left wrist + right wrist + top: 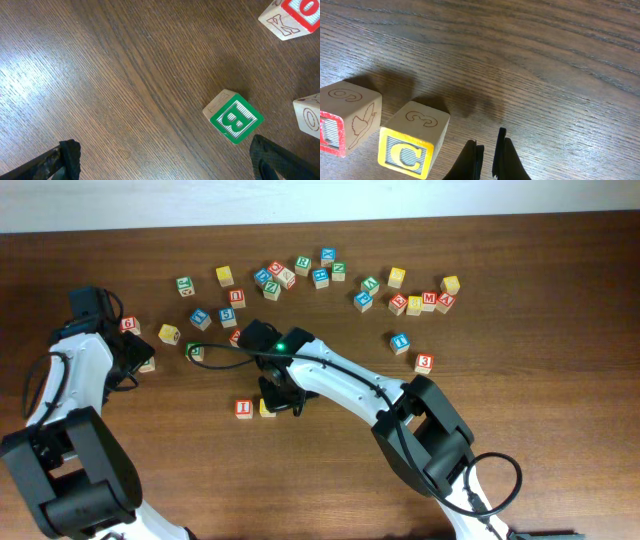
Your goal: Spell out ICRA
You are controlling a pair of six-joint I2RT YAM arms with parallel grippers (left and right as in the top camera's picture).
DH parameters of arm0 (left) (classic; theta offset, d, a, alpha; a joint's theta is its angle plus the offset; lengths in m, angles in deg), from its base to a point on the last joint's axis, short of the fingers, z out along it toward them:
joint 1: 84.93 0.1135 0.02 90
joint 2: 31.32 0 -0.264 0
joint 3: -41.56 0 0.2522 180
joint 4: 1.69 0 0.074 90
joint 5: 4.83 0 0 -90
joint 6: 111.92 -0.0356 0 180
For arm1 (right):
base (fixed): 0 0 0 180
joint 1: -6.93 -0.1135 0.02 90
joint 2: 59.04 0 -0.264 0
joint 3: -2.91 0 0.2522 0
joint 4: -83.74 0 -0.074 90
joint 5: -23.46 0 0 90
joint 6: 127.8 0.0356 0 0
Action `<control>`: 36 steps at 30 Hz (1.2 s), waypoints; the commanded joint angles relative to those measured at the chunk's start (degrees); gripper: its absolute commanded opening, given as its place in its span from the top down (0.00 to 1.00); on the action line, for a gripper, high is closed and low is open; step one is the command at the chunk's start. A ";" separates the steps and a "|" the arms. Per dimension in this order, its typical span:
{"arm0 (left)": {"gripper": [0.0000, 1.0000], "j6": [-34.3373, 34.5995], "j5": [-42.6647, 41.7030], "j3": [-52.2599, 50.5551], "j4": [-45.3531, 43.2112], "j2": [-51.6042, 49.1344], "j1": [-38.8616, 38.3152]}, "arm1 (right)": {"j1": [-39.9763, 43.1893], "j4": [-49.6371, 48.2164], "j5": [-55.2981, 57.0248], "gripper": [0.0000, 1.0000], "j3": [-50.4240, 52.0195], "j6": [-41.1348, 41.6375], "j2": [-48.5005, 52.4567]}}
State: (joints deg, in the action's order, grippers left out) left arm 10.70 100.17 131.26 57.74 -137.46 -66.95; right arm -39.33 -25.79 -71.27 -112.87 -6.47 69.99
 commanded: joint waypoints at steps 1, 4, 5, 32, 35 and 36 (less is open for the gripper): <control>0.01 0.15 0.20 -0.22 0.04 1.27 0.09 | -0.09 -0.17 0.66 0.96 0.24 2.25 -2.12; 0.01 0.15 0.20 -0.22 0.04 1.27 0.09 | -0.66 -0.39 0.70 0.96 0.24 2.64 -2.12; 0.01 0.17 0.20 -0.22 0.04 1.27 0.09 | -0.96 -0.50 0.68 0.96 0.24 2.67 -2.12; 0.01 0.15 0.20 -0.22 0.04 1.27 0.09 | -2.12 -2.29 -0.66 0.95 0.24 6.91 -2.12; 0.01 0.15 0.20 -0.22 0.04 1.27 0.09 | -2.12 -1.88 -0.61 0.95 0.24 6.86 -2.12; 0.01 0.15 0.20 -0.22 0.04 1.27 0.09 | -2.12 -1.64 -0.61 0.94 0.24 6.86 -2.12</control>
State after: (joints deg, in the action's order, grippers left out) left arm 10.70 100.17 131.26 57.74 -137.46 -66.95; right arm -41.19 -27.89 -71.58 -112.87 -0.13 69.99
